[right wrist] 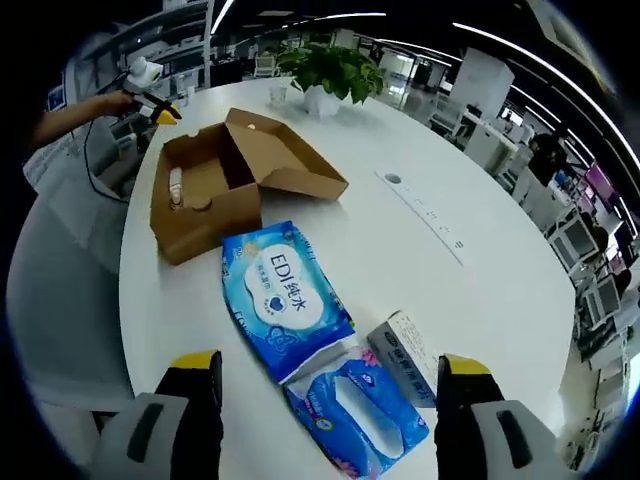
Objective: Operate the shoe box by opening the lid, removing the specified soft item, and placing it in the target area until the item is outside and the box remains undamaged.
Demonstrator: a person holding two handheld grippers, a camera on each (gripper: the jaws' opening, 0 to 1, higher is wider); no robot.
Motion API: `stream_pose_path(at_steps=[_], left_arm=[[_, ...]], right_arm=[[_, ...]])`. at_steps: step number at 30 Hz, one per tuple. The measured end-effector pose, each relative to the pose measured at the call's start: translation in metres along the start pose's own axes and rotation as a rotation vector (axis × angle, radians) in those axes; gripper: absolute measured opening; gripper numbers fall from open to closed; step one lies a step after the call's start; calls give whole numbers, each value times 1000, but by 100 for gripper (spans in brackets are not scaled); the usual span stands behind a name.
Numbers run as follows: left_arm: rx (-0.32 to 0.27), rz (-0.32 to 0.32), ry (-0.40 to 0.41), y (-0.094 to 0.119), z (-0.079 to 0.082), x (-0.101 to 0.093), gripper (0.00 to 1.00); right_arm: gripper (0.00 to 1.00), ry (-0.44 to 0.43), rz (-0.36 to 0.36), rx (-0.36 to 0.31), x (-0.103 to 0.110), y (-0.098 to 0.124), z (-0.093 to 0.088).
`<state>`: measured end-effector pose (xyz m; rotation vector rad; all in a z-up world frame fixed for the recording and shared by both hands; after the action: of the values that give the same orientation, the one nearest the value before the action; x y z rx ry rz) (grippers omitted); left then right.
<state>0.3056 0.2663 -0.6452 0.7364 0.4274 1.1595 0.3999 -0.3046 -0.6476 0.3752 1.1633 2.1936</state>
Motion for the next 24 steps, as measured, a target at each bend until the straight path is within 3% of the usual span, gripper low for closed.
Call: stream_pose_path(at_steps=[3,7,15,24], left_arm=[[13,-9,-24,0,3,1,34],[16,-27,-61,-1,8,2,38],[-18,-42,-97,-2,21,5,47],[11,-110,-189,-7,33,3,49]], right_arm=[[99,-29,-20,-33,8,4,-2],[100,-80,-43,-58,21,9,-3],[100,-144,-73,-170,53,21,-5],[100,-212,-95,-258,80,29,-3]])
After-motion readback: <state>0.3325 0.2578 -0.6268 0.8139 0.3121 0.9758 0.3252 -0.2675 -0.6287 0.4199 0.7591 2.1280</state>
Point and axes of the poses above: the point that each gripper's makers call its tool centre point, and the gripper's own axes: y roughly backward along the fingers, x roughly to its left, z roughly out of its top, the point moved 10 cm from there along y, roughly backward along the fingers, and after that the axes turned 10 degrees about -y, right-handed, at the moved point
